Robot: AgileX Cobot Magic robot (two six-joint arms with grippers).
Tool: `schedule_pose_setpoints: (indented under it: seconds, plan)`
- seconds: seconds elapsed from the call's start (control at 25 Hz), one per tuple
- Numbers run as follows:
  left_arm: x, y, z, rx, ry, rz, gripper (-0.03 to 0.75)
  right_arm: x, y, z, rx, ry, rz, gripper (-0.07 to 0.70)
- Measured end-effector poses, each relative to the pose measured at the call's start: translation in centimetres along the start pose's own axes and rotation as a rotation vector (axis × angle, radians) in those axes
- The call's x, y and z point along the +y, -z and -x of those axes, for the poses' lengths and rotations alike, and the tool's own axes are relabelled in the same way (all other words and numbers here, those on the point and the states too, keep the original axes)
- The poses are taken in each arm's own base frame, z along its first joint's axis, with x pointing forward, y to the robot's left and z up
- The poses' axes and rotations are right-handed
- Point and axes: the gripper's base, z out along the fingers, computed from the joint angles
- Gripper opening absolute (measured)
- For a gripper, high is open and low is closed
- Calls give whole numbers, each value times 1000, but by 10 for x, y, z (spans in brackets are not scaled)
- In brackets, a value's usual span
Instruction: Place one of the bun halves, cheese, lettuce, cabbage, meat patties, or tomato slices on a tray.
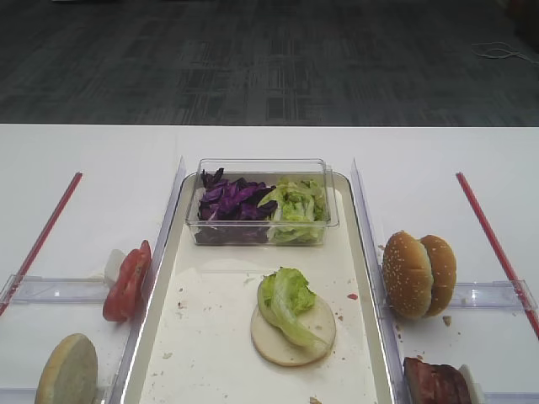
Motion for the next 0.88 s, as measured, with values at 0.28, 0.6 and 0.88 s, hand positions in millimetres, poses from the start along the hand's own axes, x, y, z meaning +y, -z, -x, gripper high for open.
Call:
schedule_pose_setpoints:
  seconds: [0.28,0.6,0.88]
  plan:
    - [0,0,0,0,0,0,309,-3,34,-67,-69,7,6,482]
    - [0,0,0,0,0,0,309,-7,52,-125,-149,64,7,410]
    - [0,0,0,0,0,0,309,-10,58,-170,-226,77,9,403]
